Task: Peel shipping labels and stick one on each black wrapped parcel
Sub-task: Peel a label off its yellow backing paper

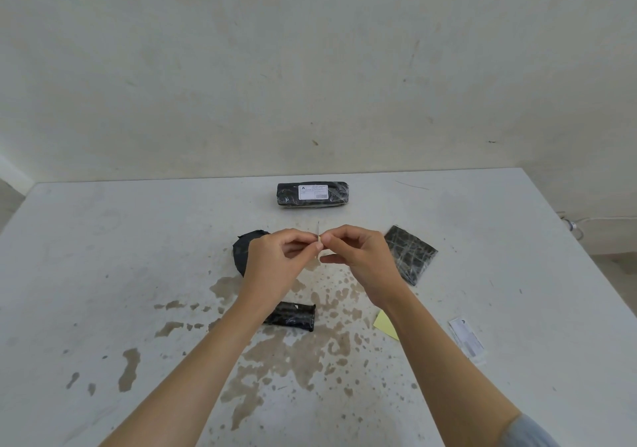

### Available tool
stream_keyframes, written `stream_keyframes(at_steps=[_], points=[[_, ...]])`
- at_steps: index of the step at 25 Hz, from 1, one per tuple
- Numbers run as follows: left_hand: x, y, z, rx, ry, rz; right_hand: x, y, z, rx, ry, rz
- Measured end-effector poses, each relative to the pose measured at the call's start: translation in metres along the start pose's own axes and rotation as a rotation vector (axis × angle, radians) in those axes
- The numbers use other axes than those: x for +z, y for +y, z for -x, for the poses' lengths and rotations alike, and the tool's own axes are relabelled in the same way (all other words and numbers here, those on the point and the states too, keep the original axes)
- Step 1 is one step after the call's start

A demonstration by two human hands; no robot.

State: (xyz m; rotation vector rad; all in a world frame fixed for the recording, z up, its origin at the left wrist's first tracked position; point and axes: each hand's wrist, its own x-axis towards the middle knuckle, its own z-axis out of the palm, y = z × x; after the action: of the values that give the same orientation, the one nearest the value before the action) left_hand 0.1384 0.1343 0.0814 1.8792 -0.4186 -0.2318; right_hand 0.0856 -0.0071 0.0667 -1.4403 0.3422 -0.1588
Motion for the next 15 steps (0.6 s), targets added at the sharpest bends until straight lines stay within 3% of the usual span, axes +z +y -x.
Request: stream_keyframes(at_steps=[9, 15], points=[[0.000, -0.007, -0.001, -0.041, 0.006, 0.023, 0.001, 0.000, -0.001, -0.006, 0.007, 0.035], [0.005, -0.014, -0.004, -0.221, 0.063, 0.214, 0.004, 0.004, -0.002, 0.028, 0.030, 0.082]])
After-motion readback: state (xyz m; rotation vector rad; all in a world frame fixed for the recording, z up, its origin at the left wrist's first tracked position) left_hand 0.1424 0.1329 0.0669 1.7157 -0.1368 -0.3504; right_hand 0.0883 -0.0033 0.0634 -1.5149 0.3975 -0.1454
